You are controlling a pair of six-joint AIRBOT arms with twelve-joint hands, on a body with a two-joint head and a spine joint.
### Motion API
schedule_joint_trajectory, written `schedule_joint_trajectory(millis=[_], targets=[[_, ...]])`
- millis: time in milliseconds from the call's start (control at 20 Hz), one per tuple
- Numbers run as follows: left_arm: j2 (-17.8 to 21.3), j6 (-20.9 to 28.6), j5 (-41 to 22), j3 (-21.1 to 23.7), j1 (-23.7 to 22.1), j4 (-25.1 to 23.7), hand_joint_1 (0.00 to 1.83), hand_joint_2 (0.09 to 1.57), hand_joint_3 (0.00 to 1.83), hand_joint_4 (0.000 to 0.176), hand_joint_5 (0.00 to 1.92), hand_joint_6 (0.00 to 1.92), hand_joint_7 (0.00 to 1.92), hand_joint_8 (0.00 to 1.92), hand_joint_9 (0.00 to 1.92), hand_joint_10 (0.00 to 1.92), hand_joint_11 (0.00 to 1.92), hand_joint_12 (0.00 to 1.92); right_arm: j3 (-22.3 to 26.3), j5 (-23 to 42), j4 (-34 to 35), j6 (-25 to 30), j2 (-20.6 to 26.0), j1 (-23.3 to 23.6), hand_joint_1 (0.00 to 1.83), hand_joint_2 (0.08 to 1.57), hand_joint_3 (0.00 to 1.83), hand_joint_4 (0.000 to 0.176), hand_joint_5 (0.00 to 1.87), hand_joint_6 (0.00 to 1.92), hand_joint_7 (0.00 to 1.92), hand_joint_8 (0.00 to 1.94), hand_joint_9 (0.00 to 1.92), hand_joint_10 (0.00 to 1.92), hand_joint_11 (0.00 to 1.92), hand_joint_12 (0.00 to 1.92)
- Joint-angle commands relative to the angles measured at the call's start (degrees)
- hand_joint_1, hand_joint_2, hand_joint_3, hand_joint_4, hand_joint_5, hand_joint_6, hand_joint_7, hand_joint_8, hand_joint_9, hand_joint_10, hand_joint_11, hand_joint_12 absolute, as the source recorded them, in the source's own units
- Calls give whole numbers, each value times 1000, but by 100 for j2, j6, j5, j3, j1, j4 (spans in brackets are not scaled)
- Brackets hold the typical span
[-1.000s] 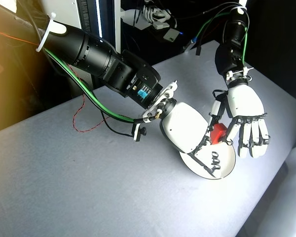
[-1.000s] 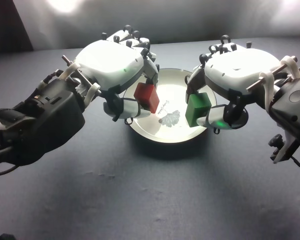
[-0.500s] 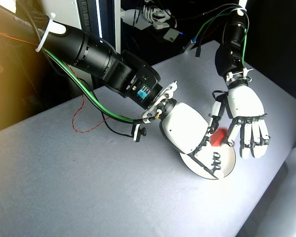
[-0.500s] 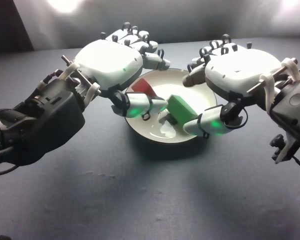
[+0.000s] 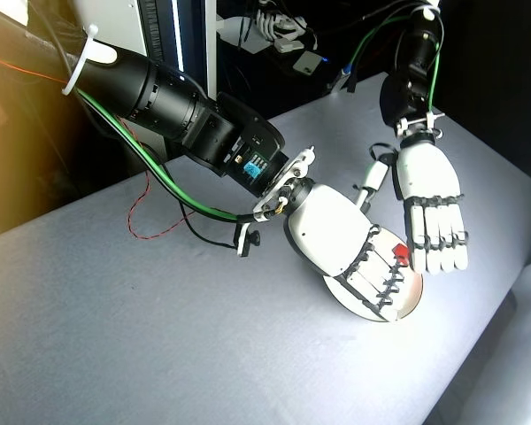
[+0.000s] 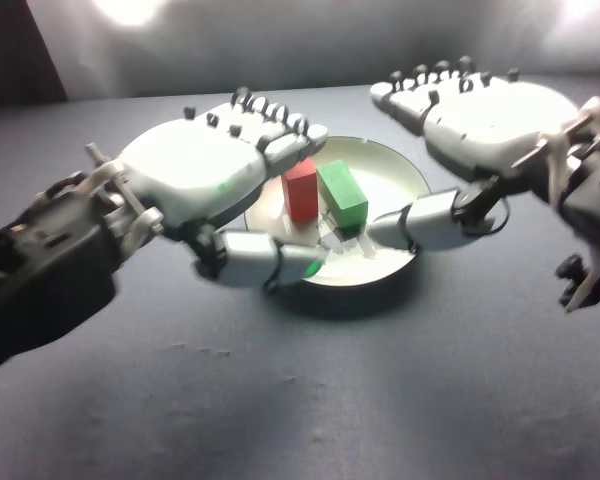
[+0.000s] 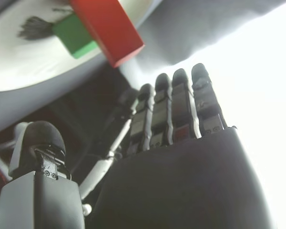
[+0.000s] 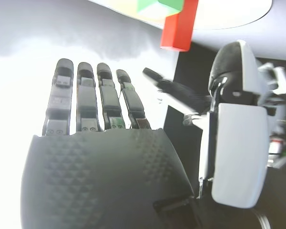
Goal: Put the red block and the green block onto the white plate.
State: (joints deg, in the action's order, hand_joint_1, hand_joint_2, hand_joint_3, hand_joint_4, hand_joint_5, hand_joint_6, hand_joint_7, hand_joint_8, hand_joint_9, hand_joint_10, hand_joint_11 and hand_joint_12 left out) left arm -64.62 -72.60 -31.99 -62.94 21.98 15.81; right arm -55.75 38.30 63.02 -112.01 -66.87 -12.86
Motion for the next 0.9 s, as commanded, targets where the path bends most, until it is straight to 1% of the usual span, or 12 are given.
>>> schedule_joint_trajectory(millis=[0,100,200,250,300,400,500,550,600,750,800,850], targets=[[230,285,-320,144,35,-397,243,1158,8,0,84,7,91,10,51,11,27,14,59,129,-312,42,164,102,617,965,5,0,50,15,50,10,22,6,58,43],[573,864,-124,427,145,-1096,282,1159,5,0,105,12,110,12,70,15,35,24,123,-40,-314,32,305,160,641,973,6,0,65,16,61,11,43,13,59,49],[1067,2021,-114,804,311,-2452,261,1166,0,0,109,2,106,1,68,0,0,124,128,-614,-471,39,550,256,581,971,0,0,90,5,96,5,80,4,1,275],[1300,2715,-131,959,331,-3320,321,1165,0,0,121,2,115,1,66,1,0,133,129,-883,-1092,410,696,244,489,1014,10,0,41,1,34,3,14,0,0,125],[1484,3267,-232,1075,332,-4025,321,1165,0,0,121,2,115,1,66,1,0,133,129,-979,-1714,1029,832,207,489,1014,10,0,41,1,34,3,14,0,0,125],[1798,4039,-417,1284,303,-5022,304,1179,4,0,96,2,92,2,48,3,0,85,126,-1007,-3024,2228,1074,120,547,1022,0,0,79,1,52,0,30,1,0,252],[2189,4901,-413,1533,202,-5954,265,1188,4,0,89,1,80,0,52,1,0,86,121,-955,-4939,4096,1386,37,617,1006,0,0,97,6,71,4,52,5,0,335],[2320,5205,-407,1602,115,-6259,247,1199,5,0,85,1,69,1,45,0,0,52,99,-740,-5939,5253,1526,-25,612,1013,0,0,101,4,85,5,68,7,0,365],[2459,5410,-386,1675,17,-6529,276,1188,0,0,94,1,76,1,35,1,0,37,39,-388,-6976,6446,1658,-111,610,1023,3,0,115,6,100,5,81,6,0,388],[2761,5466,-392,1833,-169,-6722,221,1195,2,0,77,0,68,0,26,0,0,28,-213,-114,-8618,8100,1782,-150,564,1032,3,0,117,1,99,1,82,3,0,375],[2803,5483,-403,1852,-233,-6764,196,1192,1,0,80,2,81,3,45,6,8,45,-412,43,-9537,9008,1782,-163,571,1037,0,0,102,3,76,4,75,6,0,311],[2800,5520,-403,1849,-278,-6798,195,1200,3,0,76,0,78,1,41,3,1,15,-543,246,-10158,9556,1780,-184,578,1041,1,0,92,2,69,1,71,3,0,284]])
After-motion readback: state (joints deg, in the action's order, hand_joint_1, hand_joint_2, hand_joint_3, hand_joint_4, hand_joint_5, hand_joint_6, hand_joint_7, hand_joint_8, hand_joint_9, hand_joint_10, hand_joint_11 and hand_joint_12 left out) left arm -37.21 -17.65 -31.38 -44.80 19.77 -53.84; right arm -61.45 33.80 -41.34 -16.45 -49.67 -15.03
